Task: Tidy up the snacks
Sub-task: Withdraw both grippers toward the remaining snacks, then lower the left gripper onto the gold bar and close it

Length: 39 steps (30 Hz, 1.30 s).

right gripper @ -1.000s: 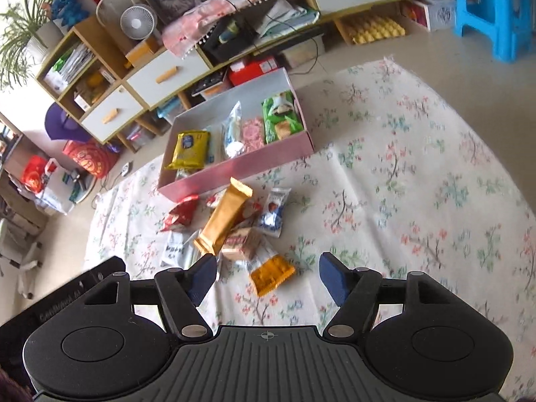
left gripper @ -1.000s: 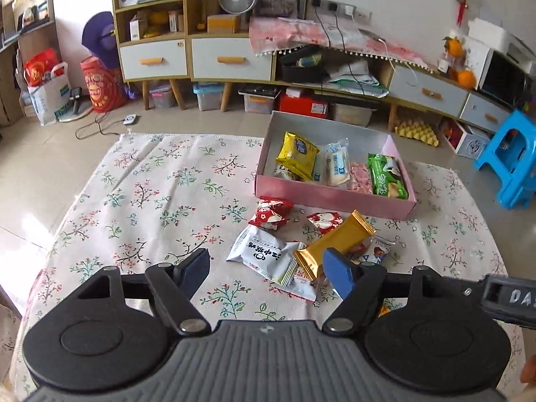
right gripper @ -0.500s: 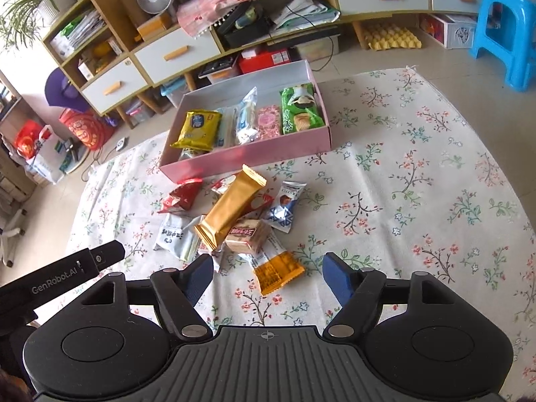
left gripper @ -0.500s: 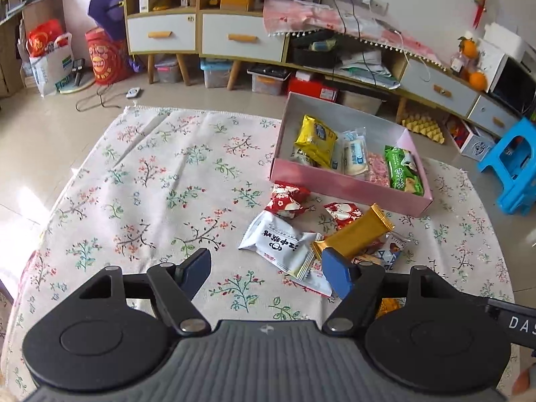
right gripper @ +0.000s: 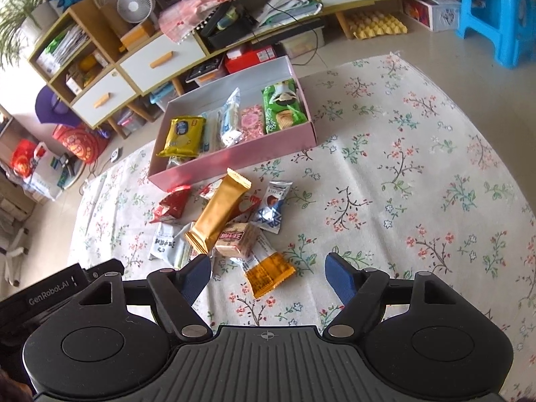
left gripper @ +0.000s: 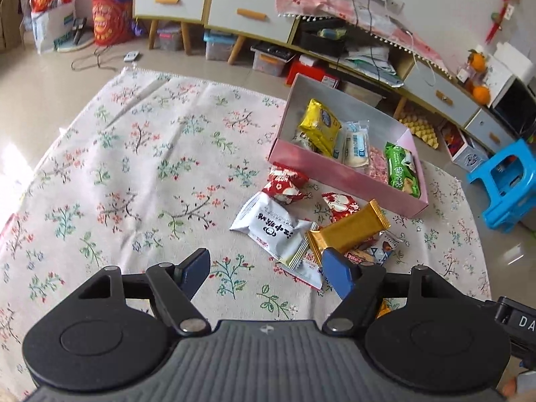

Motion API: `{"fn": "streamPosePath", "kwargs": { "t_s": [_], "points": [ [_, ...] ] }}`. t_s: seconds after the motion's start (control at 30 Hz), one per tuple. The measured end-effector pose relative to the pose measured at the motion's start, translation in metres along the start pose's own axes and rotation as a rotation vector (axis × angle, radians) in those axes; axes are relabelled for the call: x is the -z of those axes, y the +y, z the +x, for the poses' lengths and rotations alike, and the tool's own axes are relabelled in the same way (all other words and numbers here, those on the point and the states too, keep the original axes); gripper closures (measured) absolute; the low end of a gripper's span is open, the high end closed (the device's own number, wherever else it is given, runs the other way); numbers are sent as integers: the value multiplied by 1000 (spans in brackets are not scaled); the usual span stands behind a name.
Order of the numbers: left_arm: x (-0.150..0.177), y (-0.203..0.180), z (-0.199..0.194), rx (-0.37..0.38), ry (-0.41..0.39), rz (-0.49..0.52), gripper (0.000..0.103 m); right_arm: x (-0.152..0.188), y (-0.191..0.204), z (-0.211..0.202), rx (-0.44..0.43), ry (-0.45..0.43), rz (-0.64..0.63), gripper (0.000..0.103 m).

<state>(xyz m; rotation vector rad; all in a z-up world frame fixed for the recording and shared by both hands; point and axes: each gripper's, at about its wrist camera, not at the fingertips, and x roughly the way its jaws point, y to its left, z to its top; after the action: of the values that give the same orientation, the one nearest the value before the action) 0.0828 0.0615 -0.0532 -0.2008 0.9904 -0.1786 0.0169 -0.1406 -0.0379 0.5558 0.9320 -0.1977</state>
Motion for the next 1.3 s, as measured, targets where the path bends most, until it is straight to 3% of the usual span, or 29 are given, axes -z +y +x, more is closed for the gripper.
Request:
{"fn": "streamPosePath", "kwargs": {
  "t_s": [0.17,0.43,0.63,0.87,1.07,1.2,1.3],
  "points": [
    [-1,8,10,44,47,-62,34,-6,-10,8,-32,40,74,26],
    [-4,3,18,22,44,-41,34,-17,-11,26,-26,82,86,26],
    [-3,-14,22,-4,6,84,32,-21,-14,35,-37,107,101,26],
    [-4,-45,38,85,4,196,29,-26,-24,31,-93,114,175,26],
    [-3,-77,72,90,2,340,24,-29,-28,26,-68,99,181,24],
    [0,-89,87,85,8,410,25,-31,-37,25,-63,87,199,25],
    [6,-99,98,66,25,490,37,-33,-44,24,-43,73,222,25]
  ]
}}
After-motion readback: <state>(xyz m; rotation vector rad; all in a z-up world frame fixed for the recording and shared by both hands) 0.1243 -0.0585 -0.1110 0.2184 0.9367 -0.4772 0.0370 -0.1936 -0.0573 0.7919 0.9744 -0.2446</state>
